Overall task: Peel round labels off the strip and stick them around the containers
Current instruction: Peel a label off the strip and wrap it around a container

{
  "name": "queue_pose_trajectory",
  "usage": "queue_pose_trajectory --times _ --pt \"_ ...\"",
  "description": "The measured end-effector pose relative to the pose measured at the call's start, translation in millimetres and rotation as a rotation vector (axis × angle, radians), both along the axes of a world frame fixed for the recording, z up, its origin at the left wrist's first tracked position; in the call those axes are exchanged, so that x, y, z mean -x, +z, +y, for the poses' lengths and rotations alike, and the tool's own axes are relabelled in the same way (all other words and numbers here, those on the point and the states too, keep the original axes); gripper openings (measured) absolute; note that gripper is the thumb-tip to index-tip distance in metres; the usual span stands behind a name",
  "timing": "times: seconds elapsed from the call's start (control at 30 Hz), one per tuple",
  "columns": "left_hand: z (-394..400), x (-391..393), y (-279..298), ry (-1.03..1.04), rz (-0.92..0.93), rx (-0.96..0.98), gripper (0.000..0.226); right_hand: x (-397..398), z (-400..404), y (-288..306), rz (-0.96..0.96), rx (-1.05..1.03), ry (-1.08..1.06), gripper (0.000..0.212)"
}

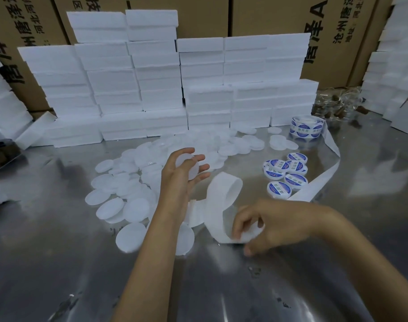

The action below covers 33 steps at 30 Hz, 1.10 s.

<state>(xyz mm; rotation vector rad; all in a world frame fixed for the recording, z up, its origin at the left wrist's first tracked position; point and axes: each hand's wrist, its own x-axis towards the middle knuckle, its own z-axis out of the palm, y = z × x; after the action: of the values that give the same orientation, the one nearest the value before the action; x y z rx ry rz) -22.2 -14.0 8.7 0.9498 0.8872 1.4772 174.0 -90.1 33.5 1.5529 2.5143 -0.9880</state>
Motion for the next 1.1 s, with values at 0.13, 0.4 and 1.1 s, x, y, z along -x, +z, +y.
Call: queue_pose_trajectory --times 0.13,0.4,1.1 --pt "1 -2 0 0.035 0.050 -0.025 0.021 -1 19 -11 0.353 -0.062 -0.202 0.012" --pt "-2 -4 -2 0.142 0.218 -0.157 0.034 15 49 -22 0.806 -0.028 -0.553 0.009" --pt "-5 -11 -13 -0.129 0.287 0.025 0.034 26 46 -39 1.114 -0.167 -0.631 0.010"
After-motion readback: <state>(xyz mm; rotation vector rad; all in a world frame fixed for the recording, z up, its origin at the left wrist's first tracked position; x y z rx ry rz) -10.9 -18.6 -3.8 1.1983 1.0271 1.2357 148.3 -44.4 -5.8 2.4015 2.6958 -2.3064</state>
